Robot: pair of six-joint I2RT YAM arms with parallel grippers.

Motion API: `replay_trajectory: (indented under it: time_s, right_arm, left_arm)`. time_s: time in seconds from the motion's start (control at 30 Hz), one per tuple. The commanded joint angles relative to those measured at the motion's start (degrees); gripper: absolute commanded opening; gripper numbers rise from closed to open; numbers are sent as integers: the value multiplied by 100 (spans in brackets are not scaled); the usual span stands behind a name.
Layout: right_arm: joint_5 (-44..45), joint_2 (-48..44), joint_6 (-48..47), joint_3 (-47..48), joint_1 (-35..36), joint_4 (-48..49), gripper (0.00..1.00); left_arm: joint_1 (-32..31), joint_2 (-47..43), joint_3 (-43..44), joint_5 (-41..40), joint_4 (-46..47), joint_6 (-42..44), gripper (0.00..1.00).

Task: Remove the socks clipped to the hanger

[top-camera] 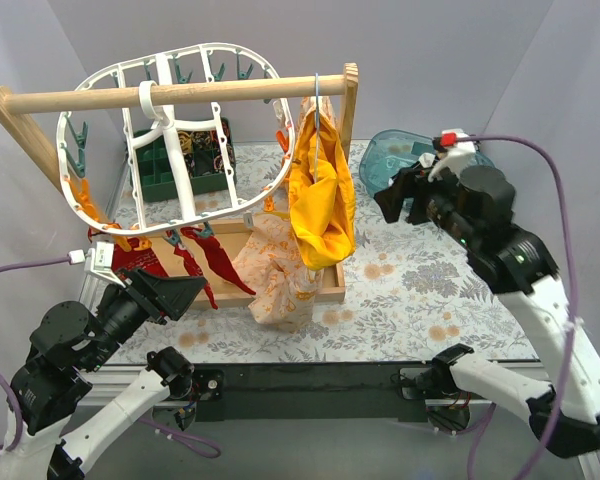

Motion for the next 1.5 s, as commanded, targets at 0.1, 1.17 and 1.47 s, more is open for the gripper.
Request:
replay_trajectory:
  time_s: [0.1, 1.17, 1.47]
  right_arm:
    - [-2301, -1278, -368, 146, 144, 310, 89]
    - [-53, 1680, -913, 1378, 4810, 2192, 90]
    - [1760, 2824, -659, 886, 4943, 2183, 91]
  left_arm:
    - [-15, -36, -119, 115, 37, -38, 57]
    - [-15, -431, 179, -650, -665, -715, 54]
    - [-15, -511, 337, -747, -991, -715, 54]
